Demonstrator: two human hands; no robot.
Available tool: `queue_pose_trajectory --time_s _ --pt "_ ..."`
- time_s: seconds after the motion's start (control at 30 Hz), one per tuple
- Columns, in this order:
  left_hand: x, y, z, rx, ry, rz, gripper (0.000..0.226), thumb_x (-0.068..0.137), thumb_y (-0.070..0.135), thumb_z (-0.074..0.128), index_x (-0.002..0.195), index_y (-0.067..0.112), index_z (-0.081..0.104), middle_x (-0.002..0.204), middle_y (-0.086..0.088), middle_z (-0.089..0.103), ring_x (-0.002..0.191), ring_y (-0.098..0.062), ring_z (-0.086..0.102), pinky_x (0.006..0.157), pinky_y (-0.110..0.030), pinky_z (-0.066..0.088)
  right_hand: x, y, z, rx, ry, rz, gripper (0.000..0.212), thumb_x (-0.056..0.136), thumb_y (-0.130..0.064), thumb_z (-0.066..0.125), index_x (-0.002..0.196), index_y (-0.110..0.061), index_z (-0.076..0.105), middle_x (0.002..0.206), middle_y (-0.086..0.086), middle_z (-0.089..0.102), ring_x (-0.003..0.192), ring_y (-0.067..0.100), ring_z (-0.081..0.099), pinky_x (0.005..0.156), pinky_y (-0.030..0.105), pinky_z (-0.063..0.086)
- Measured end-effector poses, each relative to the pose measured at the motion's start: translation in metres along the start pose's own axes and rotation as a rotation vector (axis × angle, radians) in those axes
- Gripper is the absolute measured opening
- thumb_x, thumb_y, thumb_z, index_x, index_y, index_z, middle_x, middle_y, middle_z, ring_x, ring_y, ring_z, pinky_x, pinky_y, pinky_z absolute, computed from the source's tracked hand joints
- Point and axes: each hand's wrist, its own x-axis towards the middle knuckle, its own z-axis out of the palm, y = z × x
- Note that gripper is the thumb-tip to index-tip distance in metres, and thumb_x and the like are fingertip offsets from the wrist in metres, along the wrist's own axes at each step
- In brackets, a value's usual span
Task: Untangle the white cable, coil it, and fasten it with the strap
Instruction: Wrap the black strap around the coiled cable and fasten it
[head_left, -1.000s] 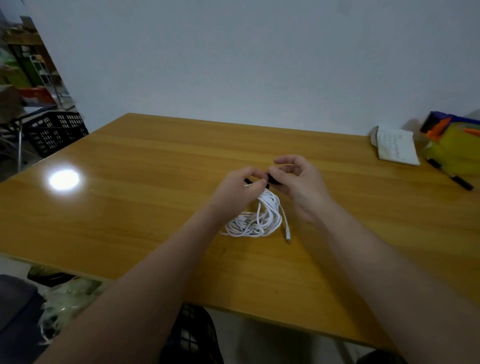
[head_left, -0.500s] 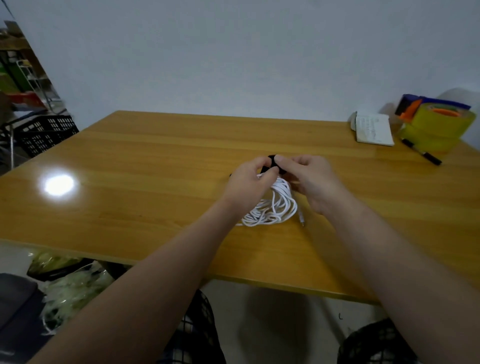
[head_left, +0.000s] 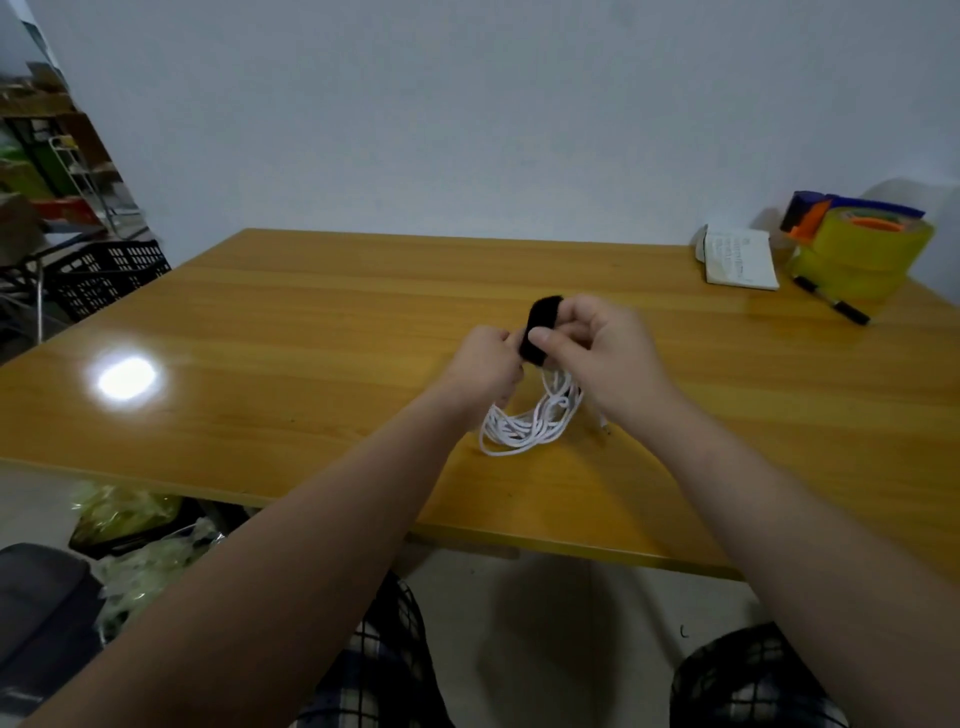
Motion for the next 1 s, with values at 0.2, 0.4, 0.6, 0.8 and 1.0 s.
queue_pose_trajectory --time_s 0.2,0.4,0.6,0.8,1.0 --pt "-0.006 0.001 0.001 -0.028 0.048 0.01 0.038 0.099 0.022 0.044 0.063 0.013 0.032 0.05 -0.003 0.03 0.041 -0.016 0.026 0.042 -0.026 0.023 -0.004 0.011 0.006 -0.58 -0.181 -0.196 0.009 0.092 -0.018 0.054 0.098 -0.012 0.049 0.091 0.004 0.064 0.091 0.027 0.055 0.08 0.034 0.034" --pt "-0.007 0.002 0.007 -0.058 0.001 0.022 0.022 0.099 0.023 0.035 0.08 0.011 0.036 0.056 -0.003 0.031 0.04 -0.013 0.027 0.039 -0.022 0.023 0.0 0.023 0.003 -0.468 -0.02 -0.17 0.016 0.079 -0.009 0.068 0.083 -0.009 0.053 0.092 -0.002 0.039 0.09 0.016 0.035 0.071 0.021 0.024" --pt "-0.006 0.006 0.008 0.158 -0.004 0.147 0.028 0.1 0.018 0.028 0.074 0.015 0.04 0.063 -0.003 0.038 0.053 -0.018 0.034 0.051 -0.031 0.027 -0.001 0.025 -0.005 -0.3 -0.195 0.028 0.048 0.084 -0.017 0.066 0.127 -0.019 0.045 0.116 -0.003 0.056 0.106 0.01 0.051 0.087 0.024 0.039" --pt "-0.004 0.014 0.002 0.302 -0.108 0.202 0.027 0.101 0.017 0.026 0.086 0.005 0.044 0.064 -0.005 0.042 0.055 -0.019 0.037 0.054 -0.032 0.03 0.003 0.019 -0.009 -0.465 -0.268 -0.044 0.02 0.088 -0.016 0.061 0.108 -0.014 0.059 0.099 -0.005 0.061 0.09 0.009 0.053 0.066 0.018 0.039" --pt "-0.009 0.01 -0.005 0.222 -0.196 0.138 0.032 0.102 0.021 0.026 0.101 0.002 0.052 0.072 -0.008 0.054 0.061 -0.019 0.051 0.061 -0.033 0.043 -0.003 0.025 -0.007 -0.502 -0.168 -0.093 0.027 0.086 -0.017 0.061 0.112 -0.017 0.057 0.103 0.0 0.061 0.092 0.016 0.056 0.073 0.03 0.044"
